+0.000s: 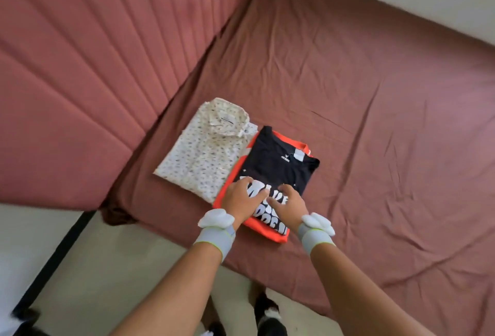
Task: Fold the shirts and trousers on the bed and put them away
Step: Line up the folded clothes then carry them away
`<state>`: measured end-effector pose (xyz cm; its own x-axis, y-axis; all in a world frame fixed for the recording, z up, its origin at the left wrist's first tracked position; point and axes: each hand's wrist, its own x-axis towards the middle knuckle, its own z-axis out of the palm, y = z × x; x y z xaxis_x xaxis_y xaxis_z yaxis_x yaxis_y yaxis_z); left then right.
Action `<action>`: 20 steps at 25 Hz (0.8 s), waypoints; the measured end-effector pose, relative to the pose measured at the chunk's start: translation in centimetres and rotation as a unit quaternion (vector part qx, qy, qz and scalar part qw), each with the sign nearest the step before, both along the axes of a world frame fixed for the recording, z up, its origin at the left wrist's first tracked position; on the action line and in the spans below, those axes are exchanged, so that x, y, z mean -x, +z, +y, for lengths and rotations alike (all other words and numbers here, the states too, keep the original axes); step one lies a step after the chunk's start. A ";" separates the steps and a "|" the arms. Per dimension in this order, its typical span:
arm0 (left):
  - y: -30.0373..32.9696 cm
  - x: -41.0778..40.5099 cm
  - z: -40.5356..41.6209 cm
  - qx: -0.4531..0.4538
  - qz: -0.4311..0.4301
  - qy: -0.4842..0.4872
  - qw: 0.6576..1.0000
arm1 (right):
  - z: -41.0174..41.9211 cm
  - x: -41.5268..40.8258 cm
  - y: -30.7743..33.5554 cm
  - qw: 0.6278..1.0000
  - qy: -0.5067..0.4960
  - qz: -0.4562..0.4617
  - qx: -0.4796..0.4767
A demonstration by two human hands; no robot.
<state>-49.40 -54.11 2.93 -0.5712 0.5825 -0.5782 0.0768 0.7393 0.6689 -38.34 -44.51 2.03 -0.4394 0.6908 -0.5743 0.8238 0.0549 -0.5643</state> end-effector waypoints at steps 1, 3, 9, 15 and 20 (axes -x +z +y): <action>-2.8 0.7 1.0 0.037 0.017 -0.001 0.999 | 1.3 -0.6 -2.7 0.999 -0.032 -0.006 0.006; -10.0 1.4 2.6 0.127 0.041 0.007 0.991 | 3.5 -2.3 -9.4 0.994 -0.099 -0.033 0.032; -16.2 1.5 2.0 0.170 0.077 0.042 0.981 | 3.5 -3.9 -16.5 0.952 -0.266 -0.032 0.149; -17.4 3.8 1.3 0.087 -0.112 0.116 0.983 | 3.5 -4.3 -17.9 0.896 -0.359 0.068 0.252; -17.0 0.5 -0.3 0.068 -0.215 0.114 0.967 | 4.1 -7.1 -17.1 0.909 -0.327 0.041 0.253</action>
<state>-49.94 -54.41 -14.03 -0.3645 0.3711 -0.8541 -0.3627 0.7882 0.4972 -31.25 -40.37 -15.10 -0.0849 0.4761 -0.8753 0.5402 -0.7162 -0.4419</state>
